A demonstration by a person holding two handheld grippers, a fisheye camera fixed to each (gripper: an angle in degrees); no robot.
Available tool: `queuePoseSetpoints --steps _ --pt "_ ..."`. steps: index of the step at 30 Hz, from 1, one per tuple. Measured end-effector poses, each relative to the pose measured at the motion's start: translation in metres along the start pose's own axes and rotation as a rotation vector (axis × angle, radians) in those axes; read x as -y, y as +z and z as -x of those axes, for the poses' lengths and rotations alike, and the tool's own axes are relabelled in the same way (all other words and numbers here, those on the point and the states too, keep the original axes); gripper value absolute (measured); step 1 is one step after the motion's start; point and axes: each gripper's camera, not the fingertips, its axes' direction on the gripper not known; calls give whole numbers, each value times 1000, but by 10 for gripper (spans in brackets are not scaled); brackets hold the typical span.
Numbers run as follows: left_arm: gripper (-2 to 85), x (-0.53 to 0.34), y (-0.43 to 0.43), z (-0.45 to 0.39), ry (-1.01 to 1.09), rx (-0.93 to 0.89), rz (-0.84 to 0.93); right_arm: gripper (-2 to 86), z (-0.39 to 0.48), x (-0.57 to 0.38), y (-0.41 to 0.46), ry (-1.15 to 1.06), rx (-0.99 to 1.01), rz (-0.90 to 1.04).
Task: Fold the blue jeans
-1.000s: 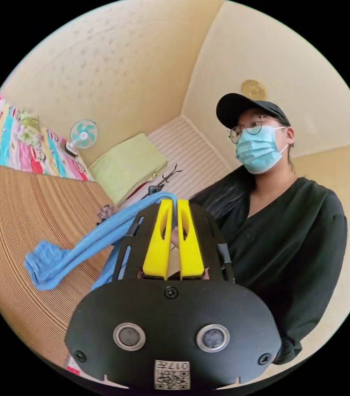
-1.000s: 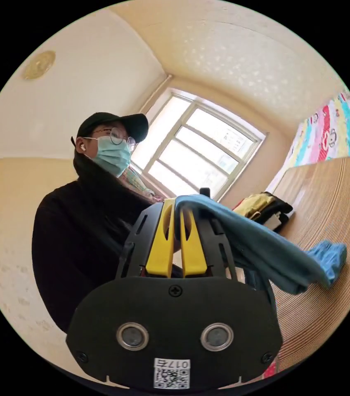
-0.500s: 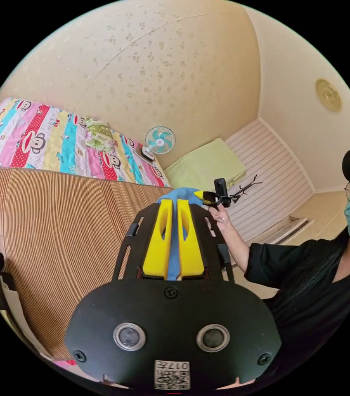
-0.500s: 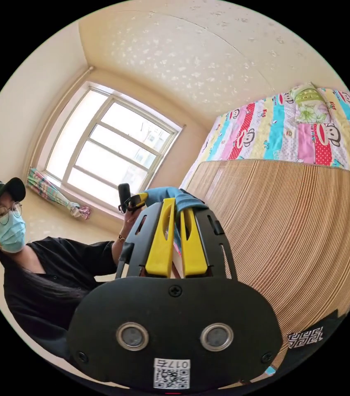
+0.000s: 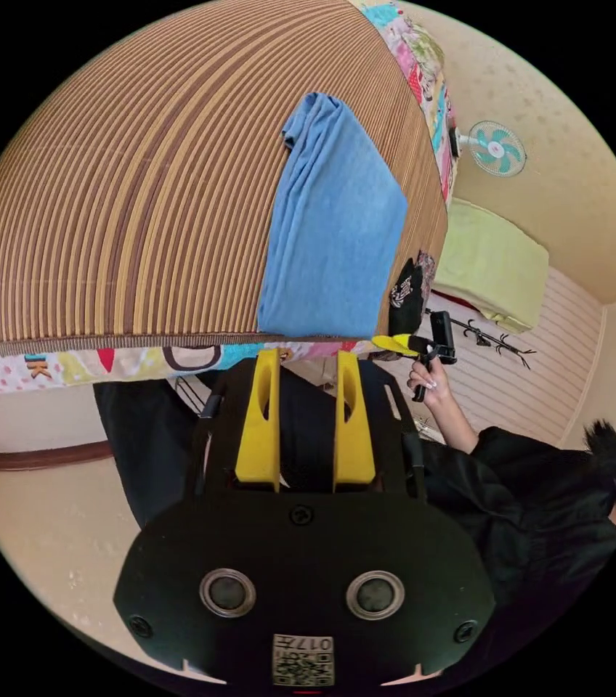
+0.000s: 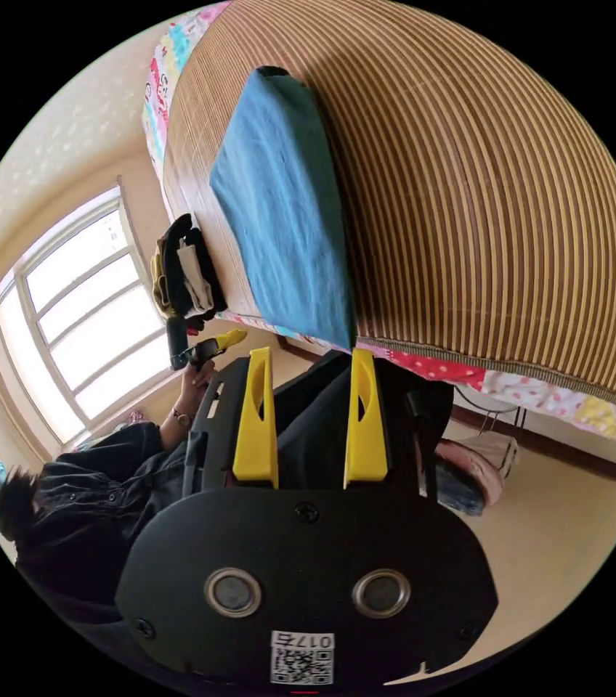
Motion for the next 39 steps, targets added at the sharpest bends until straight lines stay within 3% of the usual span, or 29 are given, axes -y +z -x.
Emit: queuePoseSetpoints --steps 4,8,10,12,13,15,19,22,27,31,35,37,39 --pt "127 51 1 -5 64 29 -59 165 6 37 -19 -45 -28 -84" --pt "119 95 45 3 73 15 90 165 20 86 11 -107 -23 51" --pt "105 94 58 6 81 19 95 140 27 92 39 -98 -79 143" --pt "95 89 58 13 44 7 69 108 31 81 49 -53 -144 99" --pt "90 83 55 18 21 -10 66 101 30 77 49 -45 -117 90" --pt "82 70 47 24 25 -49 96 77 30 56 51 -53 145 85" --pt "66 23 7 33 111 -409 152 61 66 13 51 -171 421 18" --pt "65 -20 -63 31 171 -495 35 55 130 -11 60 -303 436 31" --pt "65 -87 -188 24 272 -461 -166 43 292 -22 121 -607 401 196" --pt "65 -160 -326 6 411 -456 -480 50 411 -29 165 -818 498 284" --pt "65 -230 -442 -25 522 -215 -780 53 532 -42 215 -1094 532 307" --pt "67 -241 -468 -27 497 -77 -842 56 565 -41 240 -1192 516 275" --pt "71 -240 -479 -12 410 53 -895 63 585 -33 281 -1308 369 210"
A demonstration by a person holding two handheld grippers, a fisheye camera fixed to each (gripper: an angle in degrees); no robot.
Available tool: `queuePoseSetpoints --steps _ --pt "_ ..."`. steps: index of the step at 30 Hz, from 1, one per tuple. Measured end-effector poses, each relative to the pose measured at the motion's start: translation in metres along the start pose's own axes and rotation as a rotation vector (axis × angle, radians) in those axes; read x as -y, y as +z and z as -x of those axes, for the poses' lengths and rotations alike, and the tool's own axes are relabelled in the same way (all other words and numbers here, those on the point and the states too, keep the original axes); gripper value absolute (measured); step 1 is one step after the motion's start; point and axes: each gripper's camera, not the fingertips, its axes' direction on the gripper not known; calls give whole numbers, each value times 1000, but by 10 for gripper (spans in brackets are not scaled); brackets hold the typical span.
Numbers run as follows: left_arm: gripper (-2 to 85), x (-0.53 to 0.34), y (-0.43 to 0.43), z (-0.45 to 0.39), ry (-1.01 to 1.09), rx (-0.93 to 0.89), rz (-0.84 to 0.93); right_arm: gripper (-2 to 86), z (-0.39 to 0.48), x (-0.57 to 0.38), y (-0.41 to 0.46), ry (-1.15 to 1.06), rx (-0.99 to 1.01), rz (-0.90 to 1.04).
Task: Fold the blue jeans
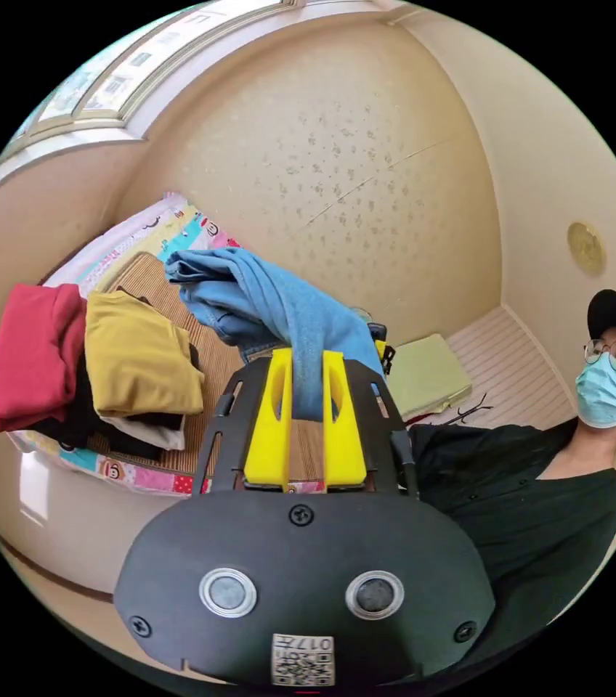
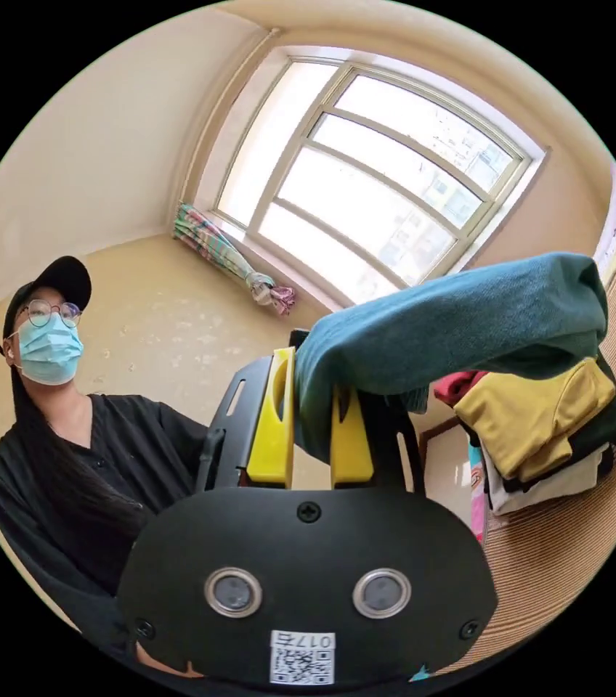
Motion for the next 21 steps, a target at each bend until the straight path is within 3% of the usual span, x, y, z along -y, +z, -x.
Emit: queuePoseSetpoints --steps 2,4,6,8,12,16,19,21 --pt "79 -22 13 52 -173 237 12 72 -43 -5 28 148 -118 98" --pt "92 -60 33 102 -363 314 45 82 -100 -37 48 439 -206 198" --pt "106 -112 58 142 -537 265 104 78 -140 -107 54 736 -207 295" --pt "108 -180 91 151 -609 110 104 54 -130 -154 42 757 -160 293" --pt "42 -250 160 113 -546 159 247 17 -75 -260 -24 898 -311 359" --pt "3 -257 260 33 -212 362 504 9 -1 -331 -108 1064 -569 369" --pt "-6 -243 332 -59 254 599 530 6 90 -353 -170 1081 -956 336" --pt "-7 -250 371 -121 568 706 468 5 178 -357 -200 996 -1358 275"
